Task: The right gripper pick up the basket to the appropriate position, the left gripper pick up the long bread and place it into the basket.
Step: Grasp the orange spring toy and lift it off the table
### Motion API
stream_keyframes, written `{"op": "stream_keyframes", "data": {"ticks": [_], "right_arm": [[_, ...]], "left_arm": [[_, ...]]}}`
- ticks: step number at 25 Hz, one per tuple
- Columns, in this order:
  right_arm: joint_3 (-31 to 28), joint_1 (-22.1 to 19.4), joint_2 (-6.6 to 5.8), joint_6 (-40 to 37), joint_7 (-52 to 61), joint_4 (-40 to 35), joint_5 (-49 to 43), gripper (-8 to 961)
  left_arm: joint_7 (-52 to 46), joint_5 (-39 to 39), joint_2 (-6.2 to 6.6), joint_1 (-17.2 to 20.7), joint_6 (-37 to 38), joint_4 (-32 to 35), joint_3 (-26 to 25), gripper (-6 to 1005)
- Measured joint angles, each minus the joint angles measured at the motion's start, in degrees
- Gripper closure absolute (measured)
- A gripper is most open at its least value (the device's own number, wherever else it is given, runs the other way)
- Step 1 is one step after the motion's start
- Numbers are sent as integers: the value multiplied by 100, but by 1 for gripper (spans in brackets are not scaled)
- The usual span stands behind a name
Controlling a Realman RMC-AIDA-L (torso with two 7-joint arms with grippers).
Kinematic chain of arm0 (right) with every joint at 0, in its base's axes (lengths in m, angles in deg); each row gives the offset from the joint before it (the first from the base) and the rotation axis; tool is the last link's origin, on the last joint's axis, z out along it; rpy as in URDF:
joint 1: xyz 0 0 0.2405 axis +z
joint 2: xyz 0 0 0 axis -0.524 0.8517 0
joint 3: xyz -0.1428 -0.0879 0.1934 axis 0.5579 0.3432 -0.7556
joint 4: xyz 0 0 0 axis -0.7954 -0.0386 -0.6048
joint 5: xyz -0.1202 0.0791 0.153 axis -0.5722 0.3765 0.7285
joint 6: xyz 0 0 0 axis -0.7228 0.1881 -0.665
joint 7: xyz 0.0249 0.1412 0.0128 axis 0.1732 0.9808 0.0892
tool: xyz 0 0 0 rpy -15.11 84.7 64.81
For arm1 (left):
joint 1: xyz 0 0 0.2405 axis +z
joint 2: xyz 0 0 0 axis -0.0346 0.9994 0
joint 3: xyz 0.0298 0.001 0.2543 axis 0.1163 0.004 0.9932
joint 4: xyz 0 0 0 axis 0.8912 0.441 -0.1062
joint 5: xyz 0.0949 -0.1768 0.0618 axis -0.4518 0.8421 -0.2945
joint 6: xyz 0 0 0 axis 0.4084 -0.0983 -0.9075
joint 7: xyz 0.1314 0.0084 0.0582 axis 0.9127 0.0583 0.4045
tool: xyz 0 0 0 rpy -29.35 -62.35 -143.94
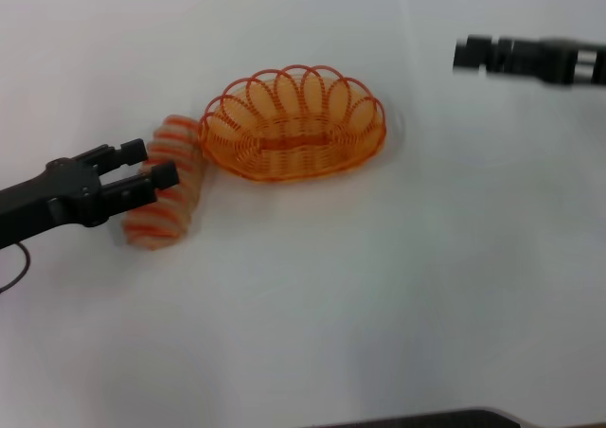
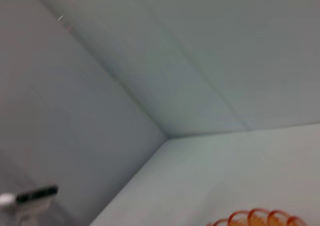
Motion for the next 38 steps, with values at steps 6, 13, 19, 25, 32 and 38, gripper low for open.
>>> {"op": "stream_keyframes", "data": {"ticks": [6, 13, 19, 25, 32, 38], "right_arm": [[13, -289, 144, -442, -1751, -61, -580, 163], [-29, -494, 282, -310, -3091, -65, -1383, 162], [-49, -596, 299, -67, -3467, -64, -1684, 162], [-53, -617, 310, 54, -3557, -66, -1699, 162], [-54, -568, 315, 79, -3551, -66, -1701, 162], [-75, -548, 315, 154, -3526, -66, -1680, 163]], "left_arm": [[-35, 60, 93, 73, 208, 134, -24, 174], [-94, 39, 75, 39, 401, 273, -23, 168], [-540, 11, 80, -50, 177, 307, 12, 164], [-1502, -272, 21, -122, -381, 742, 52, 164], [-3139, -1134, -38, -249, -702, 1780, 236, 165], [-4312, -1998, -114, -306, -585, 3094, 770, 165]]}}
